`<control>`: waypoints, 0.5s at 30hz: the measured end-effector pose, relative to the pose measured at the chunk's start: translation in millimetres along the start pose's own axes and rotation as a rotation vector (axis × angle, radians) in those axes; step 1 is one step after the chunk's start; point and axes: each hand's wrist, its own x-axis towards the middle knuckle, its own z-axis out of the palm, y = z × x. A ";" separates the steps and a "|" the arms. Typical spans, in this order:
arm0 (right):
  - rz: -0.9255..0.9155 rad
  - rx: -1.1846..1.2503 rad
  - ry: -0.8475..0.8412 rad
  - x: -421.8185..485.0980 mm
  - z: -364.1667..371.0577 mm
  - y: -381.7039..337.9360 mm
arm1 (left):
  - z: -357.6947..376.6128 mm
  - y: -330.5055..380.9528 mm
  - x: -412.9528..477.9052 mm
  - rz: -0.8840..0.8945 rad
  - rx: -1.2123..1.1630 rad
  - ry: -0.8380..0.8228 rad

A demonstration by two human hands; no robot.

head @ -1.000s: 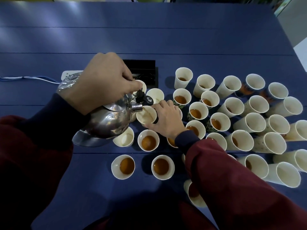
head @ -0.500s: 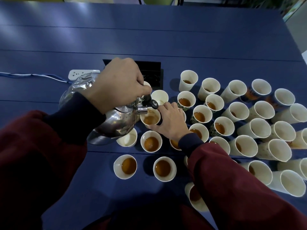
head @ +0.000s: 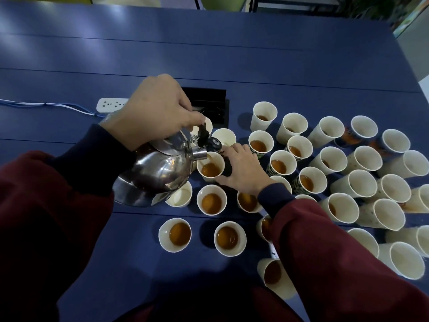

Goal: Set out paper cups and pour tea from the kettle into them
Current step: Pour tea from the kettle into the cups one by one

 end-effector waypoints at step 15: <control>0.050 -0.123 0.045 41.8 -22.7 19.9 | -14.3 -1.1 39.5 0.058 -0.128 0.125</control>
